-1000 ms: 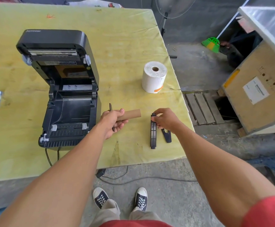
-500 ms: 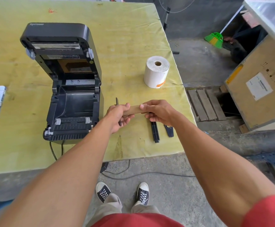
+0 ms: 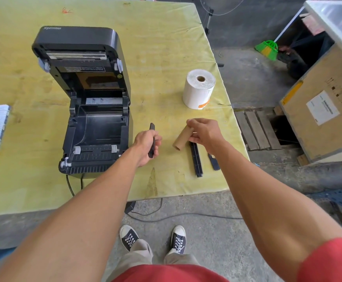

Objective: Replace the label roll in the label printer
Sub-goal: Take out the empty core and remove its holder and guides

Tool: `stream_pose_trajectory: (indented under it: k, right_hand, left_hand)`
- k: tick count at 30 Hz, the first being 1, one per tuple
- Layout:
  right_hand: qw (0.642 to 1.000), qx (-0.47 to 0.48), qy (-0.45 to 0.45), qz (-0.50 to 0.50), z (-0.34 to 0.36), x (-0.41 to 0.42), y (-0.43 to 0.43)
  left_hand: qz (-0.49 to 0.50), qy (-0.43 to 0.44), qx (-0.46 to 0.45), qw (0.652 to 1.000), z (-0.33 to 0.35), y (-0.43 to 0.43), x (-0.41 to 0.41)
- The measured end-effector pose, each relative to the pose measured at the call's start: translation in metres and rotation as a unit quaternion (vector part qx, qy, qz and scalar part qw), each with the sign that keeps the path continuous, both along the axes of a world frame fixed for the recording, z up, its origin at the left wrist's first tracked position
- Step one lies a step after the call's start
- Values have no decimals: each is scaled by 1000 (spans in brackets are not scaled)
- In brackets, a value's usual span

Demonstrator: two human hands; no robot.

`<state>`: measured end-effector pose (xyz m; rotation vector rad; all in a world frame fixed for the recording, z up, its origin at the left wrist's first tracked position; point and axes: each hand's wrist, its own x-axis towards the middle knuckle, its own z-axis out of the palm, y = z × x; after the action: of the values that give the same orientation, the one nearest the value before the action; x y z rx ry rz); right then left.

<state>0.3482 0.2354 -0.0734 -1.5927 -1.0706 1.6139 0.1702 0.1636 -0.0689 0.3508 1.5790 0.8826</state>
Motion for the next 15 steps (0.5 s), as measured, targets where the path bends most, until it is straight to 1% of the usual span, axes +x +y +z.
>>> stream_pose_trajectory:
  k: [2,4,7,9,12,15]
  right_hand:
    - [995,21,-74,66,-3,-4,-3]
    - [981,49,-144,121,-5,-13,-6]
    - [948,80,-239,195,-9,-24,-11]
    - [932,89,-271,223,-12,-30,-13]
    - [911,99,-309,255,-14,-34,-13]
    - [896,105,-333,274,-14,-35,-14]
  left_hand:
    - [-12,40,-8,999,-3,0,-3]
    - [-62,115,-26,991,-7,-1,-4]
    - [-160,232,-38,959,-14,-4,-5]
    - [-180,275,-32,944,-19,-5,-5]
    - [-185,299,-29,936,-23,-7,-7]
    - [-240,347,-30,906,-24,-8,-10]
